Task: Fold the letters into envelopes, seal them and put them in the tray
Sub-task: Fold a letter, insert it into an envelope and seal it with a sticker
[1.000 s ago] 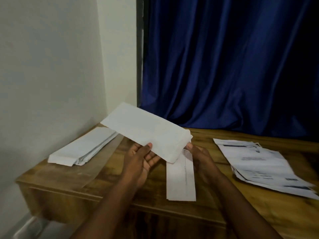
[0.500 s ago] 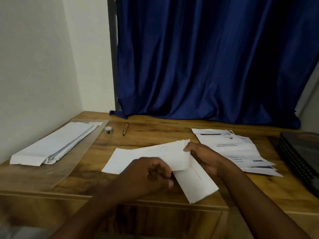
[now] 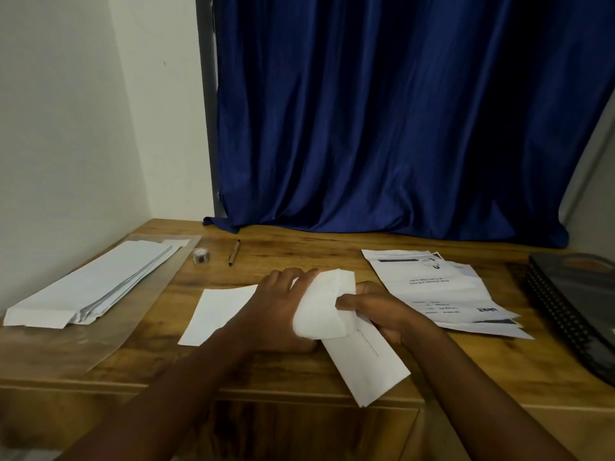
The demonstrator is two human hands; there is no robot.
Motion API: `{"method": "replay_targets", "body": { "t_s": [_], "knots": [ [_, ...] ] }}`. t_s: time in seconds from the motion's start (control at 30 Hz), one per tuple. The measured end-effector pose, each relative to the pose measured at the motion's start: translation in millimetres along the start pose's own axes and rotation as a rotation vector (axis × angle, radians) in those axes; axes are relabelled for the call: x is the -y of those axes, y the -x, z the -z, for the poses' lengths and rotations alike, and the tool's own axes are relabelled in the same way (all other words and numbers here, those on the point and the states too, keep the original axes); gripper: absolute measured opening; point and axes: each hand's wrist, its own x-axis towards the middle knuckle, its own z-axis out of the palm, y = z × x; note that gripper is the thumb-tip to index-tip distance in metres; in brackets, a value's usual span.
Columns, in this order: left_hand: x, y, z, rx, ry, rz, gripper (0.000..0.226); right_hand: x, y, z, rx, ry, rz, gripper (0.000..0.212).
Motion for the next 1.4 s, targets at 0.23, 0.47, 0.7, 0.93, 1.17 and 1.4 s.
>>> {"method": "replay_targets", "body": {
  "t_s": [0.23,0.47,0.7,0.93,1.17,1.4],
  "knots": [
    [-6.9,-1.7,-0.6,-0.082,-0.106,-0.090,0.127,4.4,-1.9,-7.1,-0.122,0.144,0.065,0.022],
    [-5.6,-0.4,6.4,-0.178,-0.106,-0.132,0.121,-2.1,-6.4,-6.8,-0.255,0.286,0.049,0.044],
    [-5.1,-1.8,10.1,-0.042,-0.109,-0.084,0.131,-0.9,-6.7,-3.5,-0.227,0.310,0.035,0.054],
    [-6.5,-4.9,6.9,-0.096,-0.052,-0.062,0.116,7.4,-0.2,-2.6,-0.240,0.380,-0.045,0.073],
    [1.0,-8.6,12.5,-0.074,-0.086,0.013,0.114,0.8,5.7,28.7,-0.204,0.298,0.161,0.015],
    [13.7,-9.6,13.2,-0.018,-0.134,0.067,0.118,19.6,37.9,71.8,-0.264,0.528,0.258,0.064]
  ]
}}
